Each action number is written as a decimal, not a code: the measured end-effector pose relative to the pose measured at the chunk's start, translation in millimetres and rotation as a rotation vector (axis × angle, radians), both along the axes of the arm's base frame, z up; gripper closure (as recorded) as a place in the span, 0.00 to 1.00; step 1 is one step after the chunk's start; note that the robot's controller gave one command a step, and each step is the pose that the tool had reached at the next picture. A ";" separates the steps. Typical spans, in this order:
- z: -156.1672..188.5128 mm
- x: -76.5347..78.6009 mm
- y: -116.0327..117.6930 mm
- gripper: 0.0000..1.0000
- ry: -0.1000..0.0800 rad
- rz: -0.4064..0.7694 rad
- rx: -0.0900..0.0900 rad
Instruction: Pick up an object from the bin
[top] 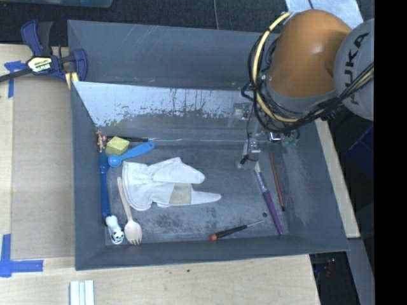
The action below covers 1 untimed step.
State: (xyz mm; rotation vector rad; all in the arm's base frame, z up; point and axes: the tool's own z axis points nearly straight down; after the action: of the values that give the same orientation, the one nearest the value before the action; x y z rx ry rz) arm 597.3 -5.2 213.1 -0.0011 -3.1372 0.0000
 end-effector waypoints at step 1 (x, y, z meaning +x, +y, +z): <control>5.0 1.4 -0.1 0.00 -0.009 0.000 0.000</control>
Offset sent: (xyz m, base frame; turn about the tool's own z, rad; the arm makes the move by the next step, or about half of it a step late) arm -0.0069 0.0850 -0.1431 -0.0236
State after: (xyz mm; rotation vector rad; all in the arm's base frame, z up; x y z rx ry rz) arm 598.7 -5.3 218.1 -0.0014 -3.1458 0.0001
